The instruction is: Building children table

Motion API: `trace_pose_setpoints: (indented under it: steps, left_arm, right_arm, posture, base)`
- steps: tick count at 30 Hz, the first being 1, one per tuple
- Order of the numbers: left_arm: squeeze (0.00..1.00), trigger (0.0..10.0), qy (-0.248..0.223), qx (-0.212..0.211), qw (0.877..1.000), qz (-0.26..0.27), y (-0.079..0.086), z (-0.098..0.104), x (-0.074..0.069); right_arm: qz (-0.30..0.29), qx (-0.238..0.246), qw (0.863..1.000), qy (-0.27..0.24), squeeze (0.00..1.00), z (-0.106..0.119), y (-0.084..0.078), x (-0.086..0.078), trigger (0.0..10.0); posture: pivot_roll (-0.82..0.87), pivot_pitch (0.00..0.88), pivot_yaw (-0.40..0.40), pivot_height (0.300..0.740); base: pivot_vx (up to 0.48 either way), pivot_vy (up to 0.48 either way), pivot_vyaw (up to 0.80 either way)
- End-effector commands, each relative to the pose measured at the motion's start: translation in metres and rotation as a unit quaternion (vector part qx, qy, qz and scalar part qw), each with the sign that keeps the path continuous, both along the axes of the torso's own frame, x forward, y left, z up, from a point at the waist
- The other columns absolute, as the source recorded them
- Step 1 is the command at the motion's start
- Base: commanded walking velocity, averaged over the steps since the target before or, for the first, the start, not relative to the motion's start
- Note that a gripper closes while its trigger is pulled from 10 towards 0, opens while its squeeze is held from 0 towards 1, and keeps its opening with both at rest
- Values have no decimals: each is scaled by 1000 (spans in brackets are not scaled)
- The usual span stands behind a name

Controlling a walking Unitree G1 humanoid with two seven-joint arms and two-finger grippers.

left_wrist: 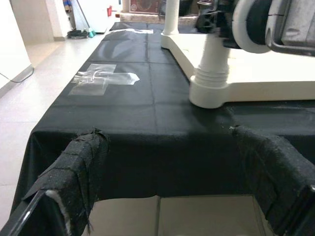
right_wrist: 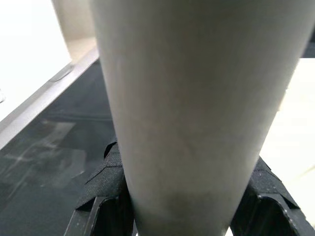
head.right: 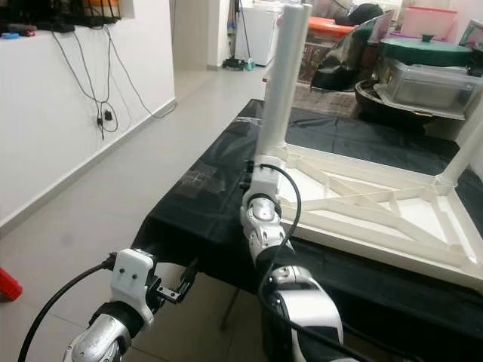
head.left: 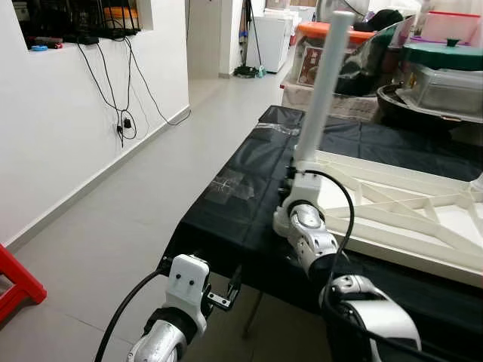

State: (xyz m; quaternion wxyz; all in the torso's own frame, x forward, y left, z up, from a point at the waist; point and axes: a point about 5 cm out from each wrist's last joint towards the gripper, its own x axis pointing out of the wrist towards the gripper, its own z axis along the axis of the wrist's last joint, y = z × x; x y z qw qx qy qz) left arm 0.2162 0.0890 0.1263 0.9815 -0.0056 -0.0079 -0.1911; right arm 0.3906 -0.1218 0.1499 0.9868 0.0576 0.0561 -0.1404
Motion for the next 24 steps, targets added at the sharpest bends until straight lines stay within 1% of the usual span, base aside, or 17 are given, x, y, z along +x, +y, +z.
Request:
trace_pose_setpoints:
  steps: [1, 2, 3, 4, 5, 6, 8, 9, 10, 11, 16, 17, 18, 19, 21, 22, 24]
  left_arm:
    - [0, 10000, 0, 8, 1000, -6, -1, -2, 2]
    - [0, 10000, 0, 9, 1000, -6, -1, -3, 3]
    - [0, 10000, 0, 9, 1000, -6, -1, -3, 3]
    - [0, 10000, 0, 9, 1000, -6, -1, -3, 3]
    - [0, 10000, 0, 9, 1000, -6, -1, -3, 4]
    - [0, 10000, -1, 9, 1000, -6, -1, -3, 4]
    - [0, 10000, -2, 10, 1000, -6, -1, -3, 5]
    - [0, 10000, -2, 11, 1000, -7, -1, -3, 5]
    - [0, 10000, -2, 11, 1000, -7, -1, -2, 6]
    - [0, 10000, -3, 10, 1000, -7, -2, -3, 6]
    - [0, 10000, -3, 10, 1000, -8, -2, -3, 7]
    - [0, 10000, -3, 10, 1000, -9, -2, -3, 8]
    - [0, 10000, -3, 10, 1000, -9, -2, -3, 8]
    - [0, 10000, -4, 11, 1000, -11, -3, -3, 9]
    - [0, 10000, -5, 11, 1000, -13, -4, -3, 11]
    - [0, 10000, -5, 11, 1000, -13, -4, -3, 11]
    - [0, 10000, -5, 10, 1000, -14, -4, -3, 12]
  right_arm:
    - [-13, 28, 999, 32, 0, -19, 6, -9, 0]
    - [14, 44, 999, 28, 0, -20, 19, -10, 2980]
    - [14, 44, 999, 28, 0, -20, 19, -10, 2980]
    - [32, 54, 998, 25, 0, -20, 26, -10, 2980]
    - [42, 60, 997, 23, 1000, -20, 30, -10, 10000]
    - [87, 68, 994, 1, 1000, -15, 40, -9, 10000]
    - [132, 61, 989, -34, 1000, -7, 49, -9, 10000]
    - [149, 63, 986, -49, 863, -3, 47, -7, 10000]
    - [154, 65, 984, -56, 863, -1, 45, -6, 10000]
    - [173, 67, 980, -68, 0, 3, 42, -5, 10000]
    - [191, 65, 976, -79, 0, 6, 39, -4, 10000]
    - [237, 69, 965, -87, 0, 9, 36, -2, 10000]
    - [237, 69, 965, -87, 0, 9, 36, -2, 10000]
    - [331, 56, 938, -83, 0, 11, 31, -1, 10000]
    - [475, 36, 877, -61, 0, 14, 24, -3, 10000]
    - [475, 36, 877, -61, 0, 14, 24, -3, 10000]
    - [540, 6, 841, -29, 0, 13, 25, -6, 10000]
  posture:
    - [75, 0, -76, 740]
    - [76, 0, -76, 740]
    - [76, 0, -76, 740]
    - [77, 0, -77, 740]
    - [77, 0, -77, 740]
    - [74, 0, -75, 740]
    - [70, 0, -74, 740]
    - [70, 0, -76, 740]
    - [70, 0, -76, 740]
    - [67, 0, -77, 740]
    - [68, 0, -77, 740]
    - [75, 0, -84, 740]
    - [75, 0, -84, 740]
    - [74, 0, -92, 740]
    - [72, 0, -91, 740]
    - [72, 0, -91, 740]
    - [76, 0, -91, 740]
  base:
    - [0, 0, 0]
    - [0, 0, 0]
    - [0, 0, 0]
    - [0, 0, 0]
    - [0, 0, 0]
    - [0, 0, 0]
    - [0, 0, 0]
    - [0, 0, 0]
    - [0, 0, 0]
    - [0, 0, 0]
    - [0, 0, 0]
    - [0, 0, 0]
    - [0, 0, 0]
    - [0, 0, 0]
    - [0, 0, 0]
    - [0, 0, 0]
    - [0, 0, 0]
